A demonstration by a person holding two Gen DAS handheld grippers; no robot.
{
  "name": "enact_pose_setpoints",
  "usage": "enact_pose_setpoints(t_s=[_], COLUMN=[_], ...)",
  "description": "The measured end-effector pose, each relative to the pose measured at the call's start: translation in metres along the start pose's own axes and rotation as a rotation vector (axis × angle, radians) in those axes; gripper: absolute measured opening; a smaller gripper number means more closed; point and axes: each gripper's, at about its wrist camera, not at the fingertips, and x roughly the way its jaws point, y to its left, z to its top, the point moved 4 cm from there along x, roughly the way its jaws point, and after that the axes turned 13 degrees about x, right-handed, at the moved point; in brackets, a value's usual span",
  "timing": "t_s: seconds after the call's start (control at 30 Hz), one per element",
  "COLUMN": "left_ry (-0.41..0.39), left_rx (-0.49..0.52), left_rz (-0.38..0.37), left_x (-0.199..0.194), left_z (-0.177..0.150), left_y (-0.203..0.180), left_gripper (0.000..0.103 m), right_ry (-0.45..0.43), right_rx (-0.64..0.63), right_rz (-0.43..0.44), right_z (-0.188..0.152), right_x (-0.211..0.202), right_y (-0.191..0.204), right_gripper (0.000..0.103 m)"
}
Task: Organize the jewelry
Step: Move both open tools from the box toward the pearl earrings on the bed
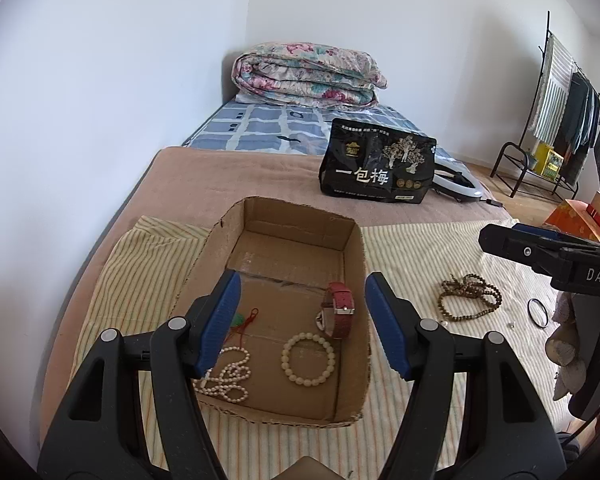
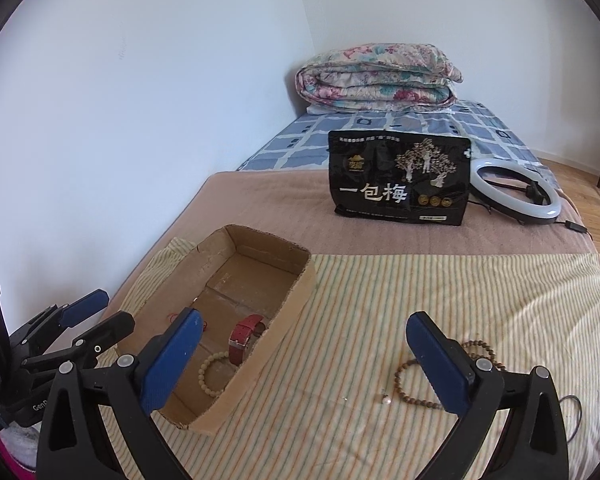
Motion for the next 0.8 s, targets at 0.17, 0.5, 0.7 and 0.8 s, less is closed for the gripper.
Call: enact_pose_setpoints(t_s=[0.17, 0.5, 0.7, 0.8], left_ry=[-0.013, -0.04, -0.043, -0.042], left_rx=[0.021, 0.056, 0.073, 0.078], left_rz=[-0.013, -0.04, -0.064, -0.079], left_x=[-0.007, -0.02, -0.023, -0.022], left_z=[0.006, 0.019, 0.024, 0.024], left_y=[-0.018, -0.052, -0.073, -0.084], left_gripper=[0.067, 0.067, 0.067, 0.067], right_ry=[-0.016, -0.054, -0.072, -0.08], right_rx=[0.004, -0.01, -0.005, 0.003], right_rz=[-0.01, -0.032, -0.043, -0.058], right_z=[0.001, -0.001, -0.004, -0.007], right_x=[-0.014, -0.051, -0.073, -0.085], right_y=[-0.015, -0.043, -0.065, -0.081], right_gripper=[0.103, 0.103, 0.103, 0.103])
